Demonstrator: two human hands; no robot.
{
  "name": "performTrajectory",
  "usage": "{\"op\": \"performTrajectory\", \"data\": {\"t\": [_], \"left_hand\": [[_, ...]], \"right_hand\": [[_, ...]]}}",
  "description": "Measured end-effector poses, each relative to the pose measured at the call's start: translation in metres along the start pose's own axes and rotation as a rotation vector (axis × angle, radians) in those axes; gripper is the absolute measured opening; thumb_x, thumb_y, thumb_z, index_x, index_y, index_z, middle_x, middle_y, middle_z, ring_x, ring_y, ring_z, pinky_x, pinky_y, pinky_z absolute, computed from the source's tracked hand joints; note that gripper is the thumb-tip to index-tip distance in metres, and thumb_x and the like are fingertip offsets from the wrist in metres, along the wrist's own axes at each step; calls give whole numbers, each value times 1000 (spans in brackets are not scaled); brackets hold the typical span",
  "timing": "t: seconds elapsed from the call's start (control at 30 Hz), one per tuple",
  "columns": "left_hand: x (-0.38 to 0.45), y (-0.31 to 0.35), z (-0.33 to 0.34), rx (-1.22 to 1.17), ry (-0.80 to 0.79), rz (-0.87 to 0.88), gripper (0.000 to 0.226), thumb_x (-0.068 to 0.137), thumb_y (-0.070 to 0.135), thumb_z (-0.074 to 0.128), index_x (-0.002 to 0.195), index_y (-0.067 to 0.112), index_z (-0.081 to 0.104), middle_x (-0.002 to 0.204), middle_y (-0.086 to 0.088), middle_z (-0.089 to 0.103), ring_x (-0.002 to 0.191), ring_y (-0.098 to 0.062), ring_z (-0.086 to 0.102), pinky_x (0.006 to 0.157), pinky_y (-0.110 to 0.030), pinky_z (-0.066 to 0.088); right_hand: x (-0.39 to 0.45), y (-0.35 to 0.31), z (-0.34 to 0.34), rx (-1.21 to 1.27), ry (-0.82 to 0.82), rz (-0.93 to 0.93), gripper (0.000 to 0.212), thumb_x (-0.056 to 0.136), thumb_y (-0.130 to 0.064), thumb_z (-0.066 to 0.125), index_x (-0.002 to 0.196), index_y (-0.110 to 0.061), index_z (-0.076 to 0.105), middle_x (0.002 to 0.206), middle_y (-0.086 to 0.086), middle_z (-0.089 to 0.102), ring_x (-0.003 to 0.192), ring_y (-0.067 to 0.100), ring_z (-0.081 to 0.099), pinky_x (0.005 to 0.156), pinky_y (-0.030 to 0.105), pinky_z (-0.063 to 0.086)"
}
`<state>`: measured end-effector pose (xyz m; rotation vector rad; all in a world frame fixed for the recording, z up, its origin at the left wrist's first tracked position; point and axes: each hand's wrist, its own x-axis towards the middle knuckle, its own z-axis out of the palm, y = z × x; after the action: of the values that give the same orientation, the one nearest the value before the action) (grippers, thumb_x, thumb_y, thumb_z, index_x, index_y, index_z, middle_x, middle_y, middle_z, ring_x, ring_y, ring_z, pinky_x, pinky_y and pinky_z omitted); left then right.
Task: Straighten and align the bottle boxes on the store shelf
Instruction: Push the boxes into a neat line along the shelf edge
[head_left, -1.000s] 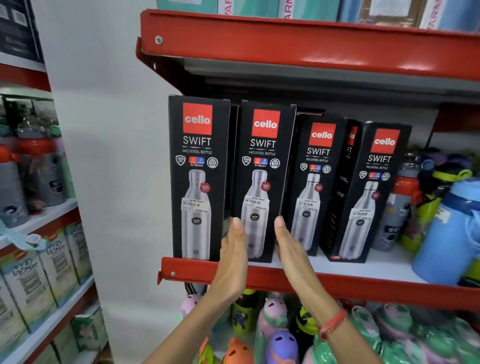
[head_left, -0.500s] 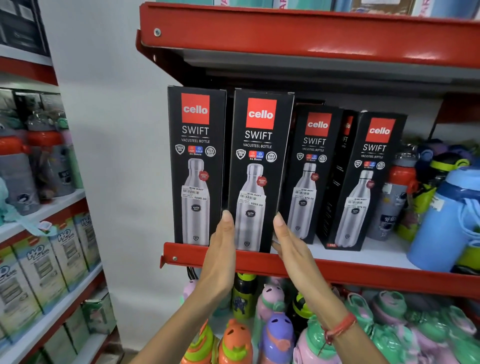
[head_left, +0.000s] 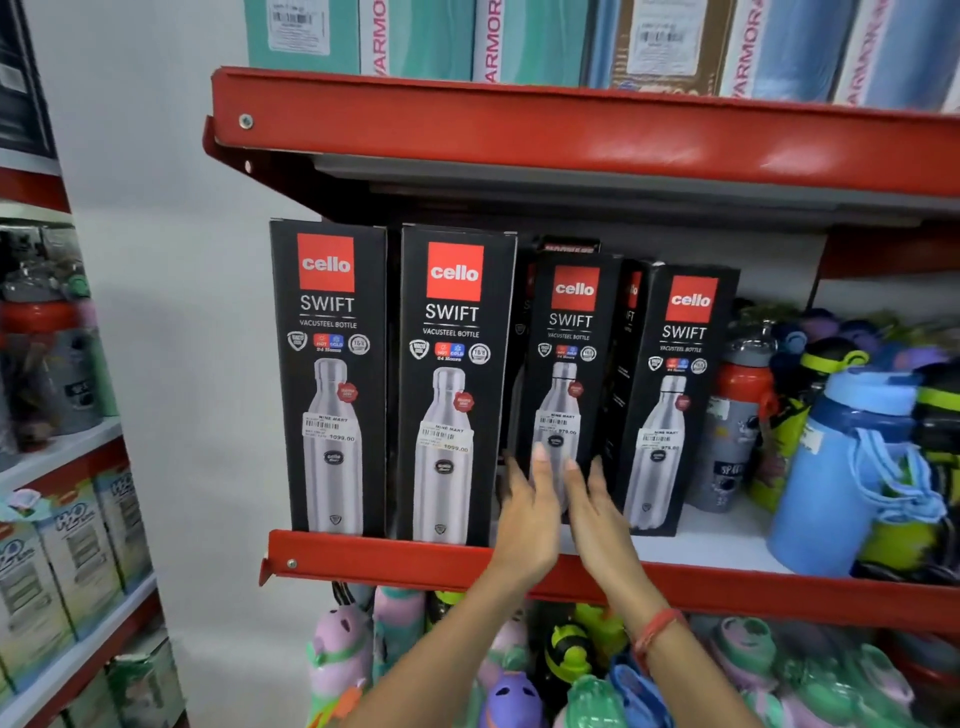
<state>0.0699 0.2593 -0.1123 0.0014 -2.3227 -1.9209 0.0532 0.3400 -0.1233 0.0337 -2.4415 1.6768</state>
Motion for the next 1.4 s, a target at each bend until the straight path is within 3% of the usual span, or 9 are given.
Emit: {"op": "performTrajectory", "data": {"t": [0.2,0.47,0.67,0.8,0.9,1.0,1.07,1.17,1.4], "left_hand": [[1,-4,3,-37,60,-17,75,84,74,5,149,38,14,160,2,24,147,-23,22,119,-43,14],[-32,-18,-9,-96,107,10,120,51,99,3,150,34,22,159,5,23,146,-16,22,121,-42,13],[-51,-18,-13,-64,113,42,119,51,99,5,149,34,23,159,4,25,146,-14,24,121,-43,14],[-59,-16,-10,91,190,185,80,83,73,13,147,28,31,152,8,35,141,-10,31,111,-22,17],[-62,-6,2,137,401,444,51,97,51,25,133,23,47,130,5,50,120,-2,48,100,-19,33],[-52,5,30,95,39,428,53,98,51,26,140,22,41,141,3,48,128,-2,43,109,-22,31],[-42,10,54,114,-181,300,67,96,58,21,152,23,14,161,6,17,145,-5,16,115,-23,12],[-28,15,76,118,-243,184,80,87,70,12,151,26,-10,162,8,-10,149,-11,-9,120,-37,-2],[-30,9,70,126,-222,145,86,79,80,4,151,34,0,161,14,0,147,-6,0,122,-38,2]], "right_hand": [[-3,-1,-16,-92,-82,-20,73,90,-66,16,153,-34,0,157,2,33,142,28,33,109,42,29],[-41,8,-39,-104,-129,-57,61,92,-65,17,150,-45,10,142,8,53,126,28,52,90,31,34],[-47,21,-42,-12,-142,-99,61,90,-69,22,147,-50,17,146,-4,48,127,23,52,93,28,32],[-43,26,-43,63,-112,-137,69,85,-75,24,145,-43,31,151,-10,41,137,16,43,116,37,28],[-33,21,-57,100,132,-207,58,95,-58,29,139,-27,50,145,-3,51,135,16,45,115,40,31],[-12,21,-76,126,322,-218,55,99,-50,31,146,-23,37,153,3,37,143,21,29,118,46,21],[2,26,-83,107,301,-158,64,97,-53,30,153,-25,17,161,5,16,149,24,9,120,47,9],[18,38,-85,140,155,-138,72,94,-59,26,153,-29,-5,163,-4,-2,151,20,-1,121,47,6],[-1,46,-99,53,35,-174,79,82,-72,19,150,-41,-6,143,-28,7,149,10,6,121,41,10]]}}
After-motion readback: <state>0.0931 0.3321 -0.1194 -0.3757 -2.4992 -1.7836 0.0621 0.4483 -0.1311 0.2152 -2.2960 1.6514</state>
